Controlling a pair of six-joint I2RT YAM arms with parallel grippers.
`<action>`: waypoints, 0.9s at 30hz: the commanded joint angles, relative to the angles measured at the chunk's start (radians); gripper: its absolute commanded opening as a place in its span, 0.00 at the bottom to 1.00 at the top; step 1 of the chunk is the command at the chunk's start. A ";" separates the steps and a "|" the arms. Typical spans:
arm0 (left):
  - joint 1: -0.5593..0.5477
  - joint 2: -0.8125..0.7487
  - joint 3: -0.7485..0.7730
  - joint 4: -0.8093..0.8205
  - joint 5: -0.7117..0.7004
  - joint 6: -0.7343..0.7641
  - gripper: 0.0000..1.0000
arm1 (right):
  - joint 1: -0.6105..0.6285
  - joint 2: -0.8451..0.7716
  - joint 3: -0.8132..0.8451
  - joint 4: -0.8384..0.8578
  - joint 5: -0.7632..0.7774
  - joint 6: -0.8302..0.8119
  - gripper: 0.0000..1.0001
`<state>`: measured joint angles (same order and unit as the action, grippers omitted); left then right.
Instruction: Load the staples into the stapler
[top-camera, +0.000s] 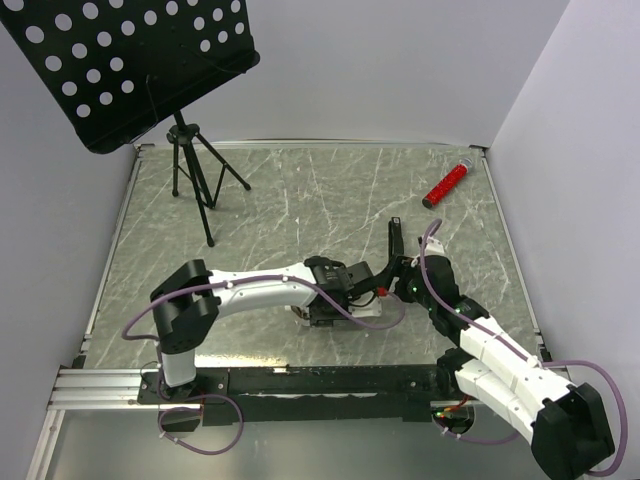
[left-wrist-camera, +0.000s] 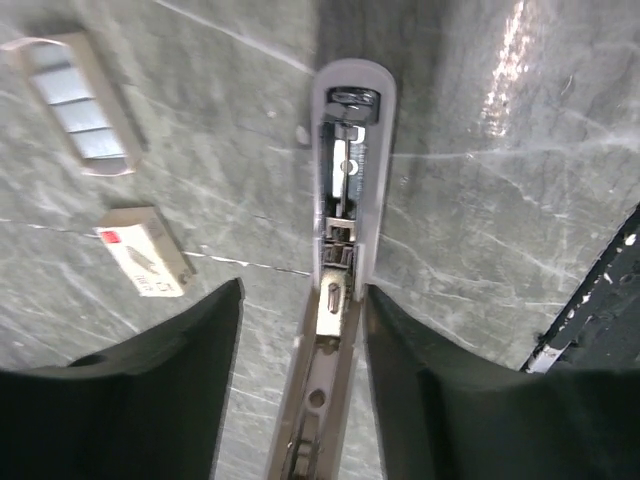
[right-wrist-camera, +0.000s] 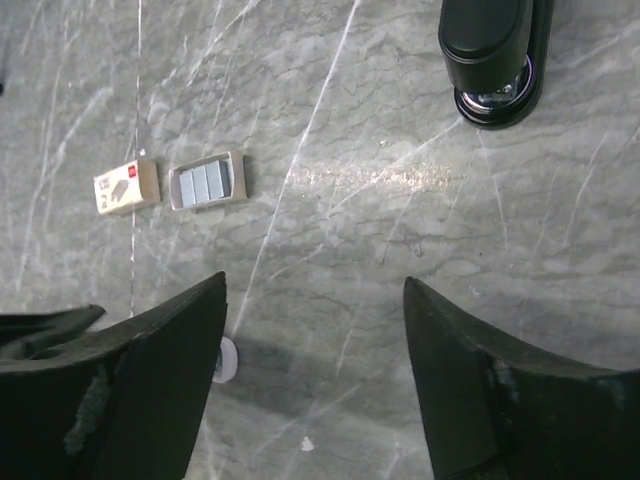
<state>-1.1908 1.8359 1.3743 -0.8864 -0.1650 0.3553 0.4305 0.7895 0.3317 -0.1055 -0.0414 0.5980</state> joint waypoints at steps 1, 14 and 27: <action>0.006 -0.115 0.042 0.041 -0.025 -0.048 0.64 | 0.008 -0.026 0.069 -0.005 -0.001 -0.118 0.84; 0.377 -0.642 -0.230 0.476 -0.010 -0.292 0.99 | 0.060 0.069 0.176 -0.003 -0.264 -0.438 0.95; 0.789 -1.017 -0.649 0.820 -0.122 -0.581 0.97 | 0.395 0.444 0.414 -0.135 -0.295 -0.687 0.90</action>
<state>-0.4408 0.8616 0.7654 -0.1959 -0.2008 -0.1562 0.7692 1.1584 0.6624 -0.1974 -0.3168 0.0154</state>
